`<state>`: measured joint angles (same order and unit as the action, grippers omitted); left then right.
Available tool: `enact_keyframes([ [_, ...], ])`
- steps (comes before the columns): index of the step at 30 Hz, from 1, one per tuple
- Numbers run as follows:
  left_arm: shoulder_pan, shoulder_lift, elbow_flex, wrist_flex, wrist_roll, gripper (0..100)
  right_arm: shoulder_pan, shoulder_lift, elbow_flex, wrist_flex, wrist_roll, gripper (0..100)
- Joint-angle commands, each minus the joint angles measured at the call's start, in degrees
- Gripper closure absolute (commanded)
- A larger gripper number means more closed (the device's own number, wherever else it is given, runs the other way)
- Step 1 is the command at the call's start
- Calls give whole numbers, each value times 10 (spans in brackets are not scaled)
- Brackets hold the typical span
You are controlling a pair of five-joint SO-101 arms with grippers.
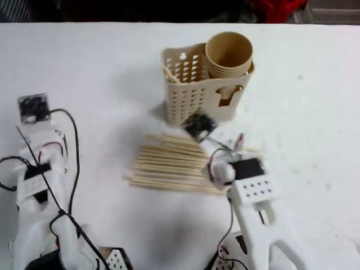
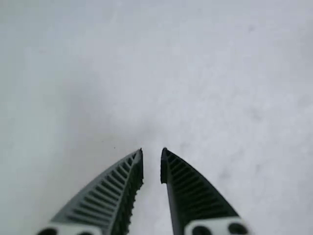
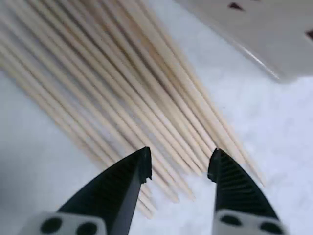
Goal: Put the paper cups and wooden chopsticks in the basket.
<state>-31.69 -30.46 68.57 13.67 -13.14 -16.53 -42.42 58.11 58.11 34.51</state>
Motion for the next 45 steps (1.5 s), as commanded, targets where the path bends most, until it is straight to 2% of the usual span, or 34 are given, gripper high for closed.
enact_keyframes([
  [1,-7,-14,-130,127,-91,906,-51,40,-29,-7,52,794],
  [4,7,-14,-265,265,-99,829,-59,60,-28,-38,79,794],
  [8,92,-19,-445,485,-99,763,-57,83,-25,-91,81,794],
  [11,148,-40,-510,557,-83,766,-58,105,-22,-119,84,793],
  [14,180,-116,-467,542,-69,766,-58,116,7,-179,85,793],
  [19,227,-284,-222,443,-109,766,-53,119,45,-231,110,793],
  [24,195,-353,0,303,-112,766,-48,123,46,-248,113,793],
  [28,173,-354,116,208,-112,766,-45,124,46,-255,128,793],
  [31,170,-356,160,178,-113,766,-46,130,47,-259,153,793],
  [35,171,-356,170,178,-113,766,-47,179,43,-263,203,793],
  [45,172,-356,171,176,-113,766,-41,298,-17,-281,204,817],
])
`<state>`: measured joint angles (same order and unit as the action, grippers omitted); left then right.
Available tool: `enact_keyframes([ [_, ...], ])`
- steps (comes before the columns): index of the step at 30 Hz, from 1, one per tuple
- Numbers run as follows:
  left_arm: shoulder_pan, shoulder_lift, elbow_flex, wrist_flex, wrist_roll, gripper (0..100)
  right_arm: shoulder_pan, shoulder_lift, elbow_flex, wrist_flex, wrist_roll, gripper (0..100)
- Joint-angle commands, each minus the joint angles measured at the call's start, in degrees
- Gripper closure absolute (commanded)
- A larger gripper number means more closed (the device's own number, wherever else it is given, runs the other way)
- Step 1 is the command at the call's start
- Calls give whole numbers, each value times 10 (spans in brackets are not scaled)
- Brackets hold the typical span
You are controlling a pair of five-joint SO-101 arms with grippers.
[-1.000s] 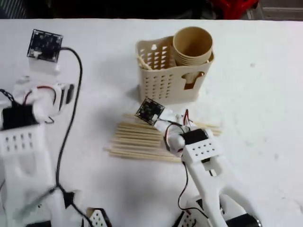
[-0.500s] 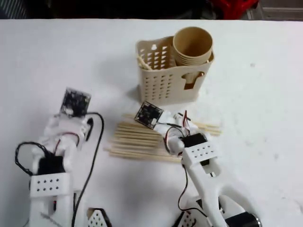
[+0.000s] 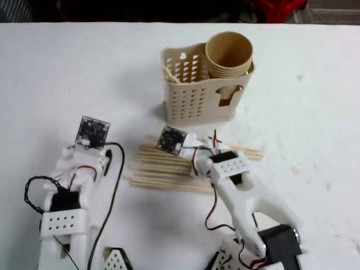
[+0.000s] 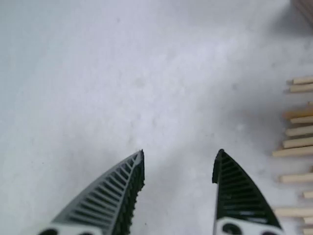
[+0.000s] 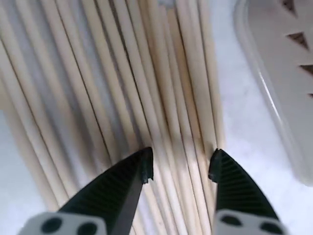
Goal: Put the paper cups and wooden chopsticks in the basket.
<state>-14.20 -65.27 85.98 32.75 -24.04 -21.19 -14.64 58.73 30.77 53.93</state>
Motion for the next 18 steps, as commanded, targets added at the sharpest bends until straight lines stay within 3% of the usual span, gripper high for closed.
enact_keyframes([
  [1,-2,-8,-3,-15,-4,766,5,22,-23,-7,11,842],
  [4,-2,-8,-3,-15,-4,766,6,21,-23,-6,11,914],
  [10,-1,-8,-2,-16,-4,766,15,-1,-23,0,3,914],
  [18,-1,-8,-2,-16,-4,766,30,-218,-23,116,-79,947],
])
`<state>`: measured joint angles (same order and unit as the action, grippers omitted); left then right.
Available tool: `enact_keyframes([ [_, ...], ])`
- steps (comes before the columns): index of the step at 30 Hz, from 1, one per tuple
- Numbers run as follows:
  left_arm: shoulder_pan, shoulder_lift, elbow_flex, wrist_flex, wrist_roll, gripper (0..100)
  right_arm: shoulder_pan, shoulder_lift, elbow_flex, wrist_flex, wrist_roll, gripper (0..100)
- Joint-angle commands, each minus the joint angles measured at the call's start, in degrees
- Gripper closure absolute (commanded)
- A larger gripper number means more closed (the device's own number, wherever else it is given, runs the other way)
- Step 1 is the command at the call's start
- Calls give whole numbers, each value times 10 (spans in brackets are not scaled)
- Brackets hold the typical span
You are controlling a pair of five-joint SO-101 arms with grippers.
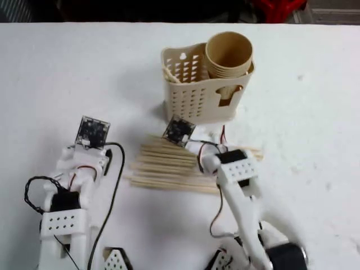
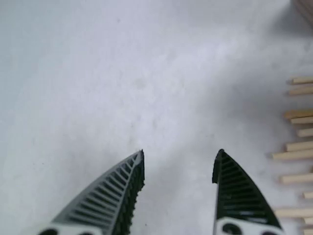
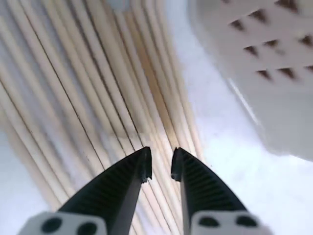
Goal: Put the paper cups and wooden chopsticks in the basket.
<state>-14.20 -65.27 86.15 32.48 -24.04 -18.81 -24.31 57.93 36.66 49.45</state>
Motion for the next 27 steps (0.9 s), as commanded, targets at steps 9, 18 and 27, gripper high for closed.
enact_keyframes([
  [9,-1,-8,-4,-13,-4,766,-1,-254,-14,156,-11,904],
  [18,-1,-8,-4,-13,-4,766,-69,4,-33,72,88,809],
  [27,-1,-7,-4,-13,-4,766,-85,153,-116,60,75,899],
])
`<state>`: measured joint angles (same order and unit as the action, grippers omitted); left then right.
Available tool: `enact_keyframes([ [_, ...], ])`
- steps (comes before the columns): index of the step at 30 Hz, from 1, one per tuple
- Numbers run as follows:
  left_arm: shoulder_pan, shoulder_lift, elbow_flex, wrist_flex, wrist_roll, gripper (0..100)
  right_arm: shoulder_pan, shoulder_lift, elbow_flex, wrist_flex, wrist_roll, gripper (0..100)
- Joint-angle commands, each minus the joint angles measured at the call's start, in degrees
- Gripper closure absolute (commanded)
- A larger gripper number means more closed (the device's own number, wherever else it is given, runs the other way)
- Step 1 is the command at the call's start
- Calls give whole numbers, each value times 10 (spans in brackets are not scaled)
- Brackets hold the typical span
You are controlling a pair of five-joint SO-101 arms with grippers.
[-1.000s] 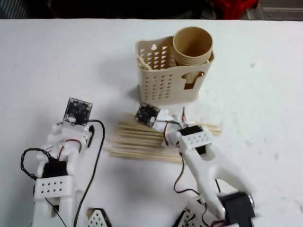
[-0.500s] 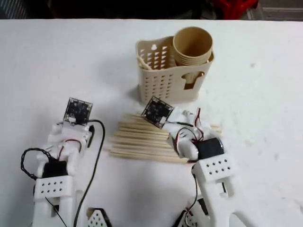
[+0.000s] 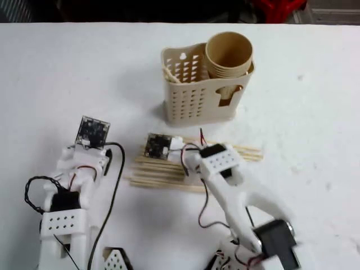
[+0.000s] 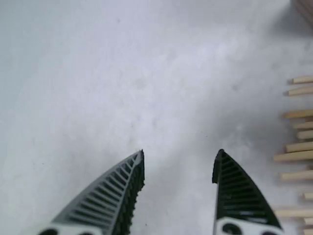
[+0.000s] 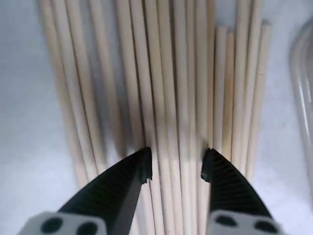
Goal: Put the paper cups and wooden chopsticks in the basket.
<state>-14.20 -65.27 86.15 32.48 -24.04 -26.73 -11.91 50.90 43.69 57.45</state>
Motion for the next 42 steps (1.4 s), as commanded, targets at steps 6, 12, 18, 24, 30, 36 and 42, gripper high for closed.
enact_keyframes([
  [6,-1,-7,-4,-13,-4,766,-5,23,-52,-9,-5,968],
  [12,-1,-7,-4,-13,-4,766,-4,-60,-49,-3,-77,983],
  [18,-1,-7,-4,-13,-4,766,-8,-189,-49,52,-148,982],
  [24,-1,-7,-4,-13,-4,766,-10,-393,-55,104,-270,982],
  [30,-1,-7,-4,-13,-4,766,-10,-553,-97,101,-383,982],
  [36,0,-6,-4,-13,-4,766,-9,-500,-200,30,-431,982],
  [42,0,-6,-4,-13,-4,766,-7,-313,-286,-238,-516,981],
])
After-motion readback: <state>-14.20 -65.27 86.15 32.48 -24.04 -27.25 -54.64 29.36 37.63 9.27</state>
